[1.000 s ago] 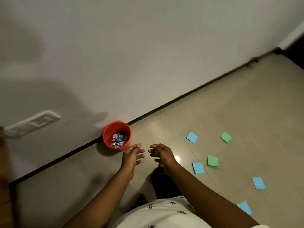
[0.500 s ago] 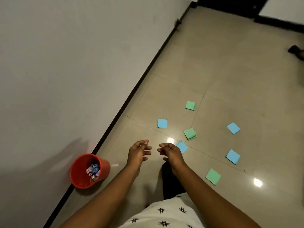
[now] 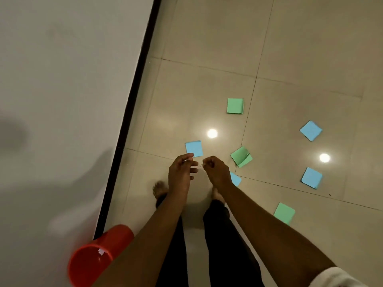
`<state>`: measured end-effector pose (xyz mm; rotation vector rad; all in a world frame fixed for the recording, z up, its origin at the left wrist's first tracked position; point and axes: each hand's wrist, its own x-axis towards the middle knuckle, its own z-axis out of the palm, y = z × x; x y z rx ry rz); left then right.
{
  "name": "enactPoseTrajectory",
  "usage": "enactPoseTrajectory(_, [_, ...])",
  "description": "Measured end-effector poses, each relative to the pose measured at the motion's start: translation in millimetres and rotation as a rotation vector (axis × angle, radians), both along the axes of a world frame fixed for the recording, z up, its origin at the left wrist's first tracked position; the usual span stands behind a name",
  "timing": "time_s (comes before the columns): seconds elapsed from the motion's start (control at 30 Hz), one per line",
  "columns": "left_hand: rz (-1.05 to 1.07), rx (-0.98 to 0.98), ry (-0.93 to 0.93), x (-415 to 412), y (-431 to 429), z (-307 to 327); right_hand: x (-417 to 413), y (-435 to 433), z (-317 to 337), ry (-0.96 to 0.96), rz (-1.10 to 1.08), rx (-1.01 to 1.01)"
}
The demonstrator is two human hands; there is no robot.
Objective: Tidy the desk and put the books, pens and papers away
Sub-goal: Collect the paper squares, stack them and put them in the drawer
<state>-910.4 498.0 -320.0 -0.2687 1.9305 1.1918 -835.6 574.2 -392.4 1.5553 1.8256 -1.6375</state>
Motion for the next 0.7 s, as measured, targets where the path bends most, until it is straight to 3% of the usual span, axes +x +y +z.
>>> enactPoseTrajectory(0.23, [0.037, -0.063, -0.093, -57.2, 36.5, -147.1, -53.0, 37.9, -189.8, -0.187, 0.36, 0.216])
enactPoseTrajectory(0.4, [-0.012, -0.066, -0.123, -94.8, 40.0, -212.0, -85.3, 24.9, -310.6, -0.325, 0.725, 0.358])
enactPoseTrajectory(0.57, [-0.04, -0.1, -0.174, -114.4, 38.7, -247.6, -109.7, 22.5, -375.7, -0.377, 0.958, 0.496])
enactPoseTrajectory(0.7, [-0.113, -0.093, -0.171, -110.2, 39.0, -262.6, -112.0, 27.0, -403.1, -0.425, 0.99, 0.643])
